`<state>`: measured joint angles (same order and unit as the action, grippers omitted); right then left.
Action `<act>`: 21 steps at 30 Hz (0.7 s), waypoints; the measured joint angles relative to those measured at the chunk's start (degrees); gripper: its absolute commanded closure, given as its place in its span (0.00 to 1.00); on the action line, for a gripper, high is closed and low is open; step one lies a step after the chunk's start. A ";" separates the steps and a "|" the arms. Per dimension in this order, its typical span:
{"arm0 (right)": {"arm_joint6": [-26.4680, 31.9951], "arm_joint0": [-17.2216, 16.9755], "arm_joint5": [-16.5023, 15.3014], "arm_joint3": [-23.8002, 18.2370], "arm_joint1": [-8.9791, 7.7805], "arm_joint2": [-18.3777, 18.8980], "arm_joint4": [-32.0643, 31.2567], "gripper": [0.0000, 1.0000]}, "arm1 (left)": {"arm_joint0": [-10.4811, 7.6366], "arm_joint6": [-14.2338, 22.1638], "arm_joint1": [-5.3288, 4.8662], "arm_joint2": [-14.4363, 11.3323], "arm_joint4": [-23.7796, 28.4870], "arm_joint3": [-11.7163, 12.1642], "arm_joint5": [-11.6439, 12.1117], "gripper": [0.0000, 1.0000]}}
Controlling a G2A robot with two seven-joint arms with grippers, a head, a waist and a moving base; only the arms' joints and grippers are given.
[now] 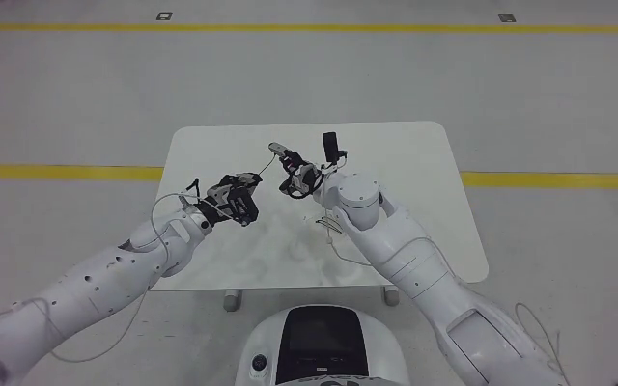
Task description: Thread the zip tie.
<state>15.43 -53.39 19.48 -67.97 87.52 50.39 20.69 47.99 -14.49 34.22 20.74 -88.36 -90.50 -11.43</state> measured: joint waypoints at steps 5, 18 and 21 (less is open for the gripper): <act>-0.35 -0.48 -0.57 -0.27 -0.11 0.37 -0.33 0.00 | 1.03 -1.11 0.16 1.49 4.80 1.55 2.12 1.00; 11.29 -5.21 -2.27 -6.46 -3.60 8.16 -6.21 0.00 | 3.05 -19.69 -2.39 9.09 21.03 10.03 26.12 1.00; 11.13 -5.22 -2.22 -6.54 -3.61 8.30 -6.18 0.00 | 3.01 -19.58 -2.39 9.12 20.75 10.07 25.71 1.00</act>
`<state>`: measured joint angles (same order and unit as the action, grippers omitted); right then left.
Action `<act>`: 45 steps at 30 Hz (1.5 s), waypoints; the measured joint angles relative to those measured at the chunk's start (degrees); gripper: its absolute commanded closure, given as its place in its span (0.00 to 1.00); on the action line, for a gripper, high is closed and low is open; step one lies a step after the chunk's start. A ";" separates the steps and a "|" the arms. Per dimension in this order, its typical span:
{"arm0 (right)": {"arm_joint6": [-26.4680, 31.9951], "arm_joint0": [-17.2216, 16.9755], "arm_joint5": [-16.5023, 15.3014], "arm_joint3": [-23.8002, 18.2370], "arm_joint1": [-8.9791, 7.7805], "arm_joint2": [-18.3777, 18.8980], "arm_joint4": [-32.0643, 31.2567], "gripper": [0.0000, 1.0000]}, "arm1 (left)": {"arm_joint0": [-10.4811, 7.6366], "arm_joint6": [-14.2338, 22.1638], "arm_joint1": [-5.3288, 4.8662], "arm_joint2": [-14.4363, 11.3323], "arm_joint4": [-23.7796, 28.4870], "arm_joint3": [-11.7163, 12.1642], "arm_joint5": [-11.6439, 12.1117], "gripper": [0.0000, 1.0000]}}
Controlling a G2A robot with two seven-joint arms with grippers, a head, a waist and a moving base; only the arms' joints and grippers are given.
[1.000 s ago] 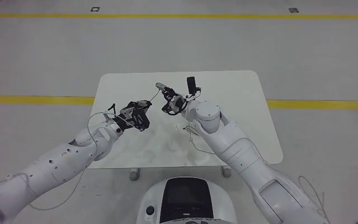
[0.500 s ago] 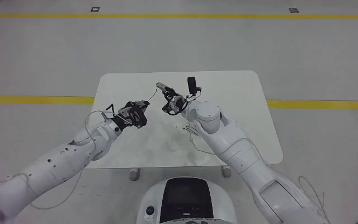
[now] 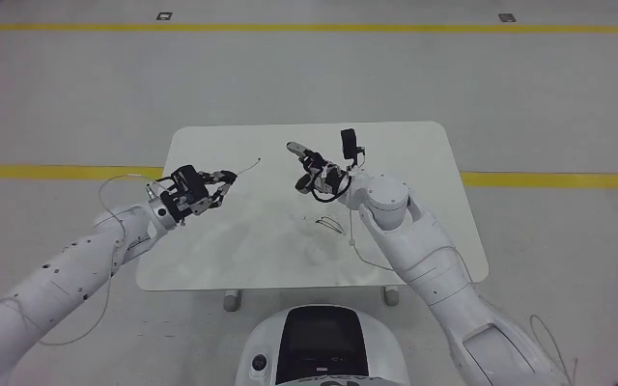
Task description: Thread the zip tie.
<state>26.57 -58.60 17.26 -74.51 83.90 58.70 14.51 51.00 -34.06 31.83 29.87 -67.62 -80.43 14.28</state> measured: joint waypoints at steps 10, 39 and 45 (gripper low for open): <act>2.34 -1.23 -3.48 0.05 -0.72 1.37 -1.73 0.00 | -0.95 3.70 1.56 -0.38 16.24 1.65 6.18 1.00; 4.18 -3.70 -4.76 -0.91 -2.09 4.33 -2.92 0.00 | -16.44 14.57 2.75 -17.27 52.14 -1.78 2.08 1.00; 4.18 -3.70 -4.76 -0.91 -2.10 4.33 -2.92 0.00 | -18.43 24.47 4.27 -14.45 62.51 1.87 5.27 1.00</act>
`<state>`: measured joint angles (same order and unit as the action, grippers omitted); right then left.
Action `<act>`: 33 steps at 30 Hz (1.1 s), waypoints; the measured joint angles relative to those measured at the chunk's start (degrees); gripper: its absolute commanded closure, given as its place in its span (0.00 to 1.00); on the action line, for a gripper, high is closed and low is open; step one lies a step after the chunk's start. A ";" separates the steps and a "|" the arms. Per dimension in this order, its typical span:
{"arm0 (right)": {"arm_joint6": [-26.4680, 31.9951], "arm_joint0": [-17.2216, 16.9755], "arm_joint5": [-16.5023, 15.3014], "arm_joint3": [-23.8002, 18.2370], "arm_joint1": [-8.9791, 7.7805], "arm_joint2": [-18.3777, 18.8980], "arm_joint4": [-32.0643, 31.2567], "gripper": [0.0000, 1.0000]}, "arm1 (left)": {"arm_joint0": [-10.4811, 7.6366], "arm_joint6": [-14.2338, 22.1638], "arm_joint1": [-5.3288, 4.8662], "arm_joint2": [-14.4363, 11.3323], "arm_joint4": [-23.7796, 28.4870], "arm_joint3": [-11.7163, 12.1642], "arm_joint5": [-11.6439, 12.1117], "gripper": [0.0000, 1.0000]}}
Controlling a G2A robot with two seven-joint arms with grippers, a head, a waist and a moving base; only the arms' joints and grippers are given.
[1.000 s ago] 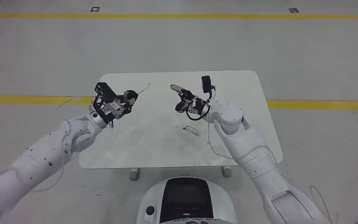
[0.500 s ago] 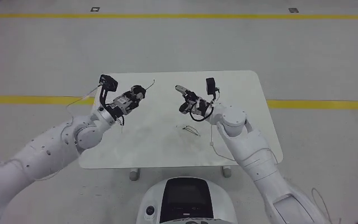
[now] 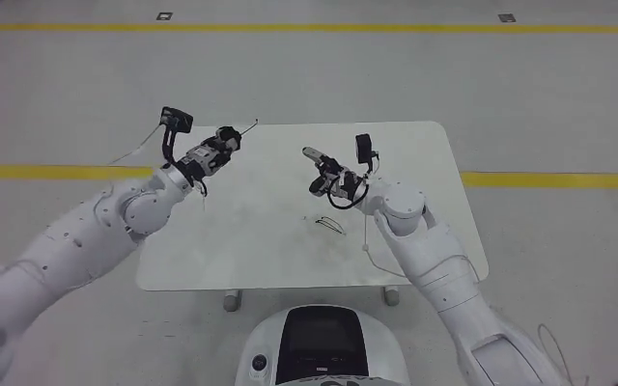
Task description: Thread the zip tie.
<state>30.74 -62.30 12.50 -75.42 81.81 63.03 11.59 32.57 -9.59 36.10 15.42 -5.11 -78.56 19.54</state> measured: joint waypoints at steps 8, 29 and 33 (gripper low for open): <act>0.00 0.00 0.00 0.00 0.00 0.00 0.00 0.00 | -0.56 14.63 0.77 4.68 14.24 1.57 -0.06 1.00; 0.00 0.00 0.00 0.00 0.00 0.00 0.00 0.00 | 12.15 57.57 2.90 31.73 45.17 5.87 -0.06 1.00; 0.00 0.00 0.00 0.00 0.00 0.00 0.00 0.00 | 13.30 57.27 2.99 31.72 45.90 6.61 -0.37 1.00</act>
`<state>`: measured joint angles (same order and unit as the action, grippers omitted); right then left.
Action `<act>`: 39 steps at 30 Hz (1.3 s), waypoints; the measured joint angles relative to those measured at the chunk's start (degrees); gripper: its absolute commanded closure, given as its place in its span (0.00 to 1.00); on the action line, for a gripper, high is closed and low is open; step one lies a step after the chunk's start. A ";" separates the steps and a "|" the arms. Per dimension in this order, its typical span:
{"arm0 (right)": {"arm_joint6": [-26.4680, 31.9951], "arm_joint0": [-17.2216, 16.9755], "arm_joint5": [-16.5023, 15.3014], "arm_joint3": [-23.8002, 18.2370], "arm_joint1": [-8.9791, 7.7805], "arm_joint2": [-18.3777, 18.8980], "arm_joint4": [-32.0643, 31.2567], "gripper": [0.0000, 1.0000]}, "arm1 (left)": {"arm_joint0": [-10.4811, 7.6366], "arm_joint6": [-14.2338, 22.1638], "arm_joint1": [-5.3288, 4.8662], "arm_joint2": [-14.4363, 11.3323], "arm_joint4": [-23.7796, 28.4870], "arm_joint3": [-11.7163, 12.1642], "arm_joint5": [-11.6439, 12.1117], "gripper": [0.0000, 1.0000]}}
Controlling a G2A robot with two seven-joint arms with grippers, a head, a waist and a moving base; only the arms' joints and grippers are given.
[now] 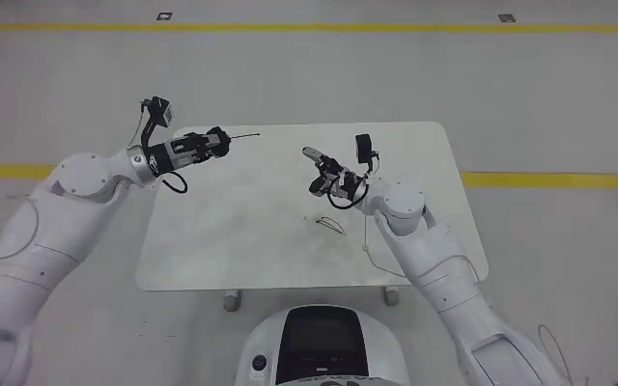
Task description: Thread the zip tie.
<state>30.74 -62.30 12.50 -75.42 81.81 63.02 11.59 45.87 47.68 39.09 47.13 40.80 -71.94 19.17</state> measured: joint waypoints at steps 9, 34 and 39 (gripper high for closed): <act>0.00 0.00 0.00 0.00 0.00 0.00 0.00 0.00 | 3.96 23.46 1.52 5.18 18.43 7.28 0.31 1.00; 28.17 5.56 -5.87 12.96 0.65 -2.28 16.73 0.00 | 10.36 31.96 4.56 3.74 30.19 8.35 -2.74 1.00; 27.77 5.46 -5.88 12.77 0.63 -2.19 16.63 0.00 | 10.32 31.95 4.56 3.75 29.58 8.40 -2.72 1.00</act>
<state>58.52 -56.84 6.62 -62.66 82.44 60.84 28.22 56.20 79.63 43.65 50.88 70.37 -63.55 16.45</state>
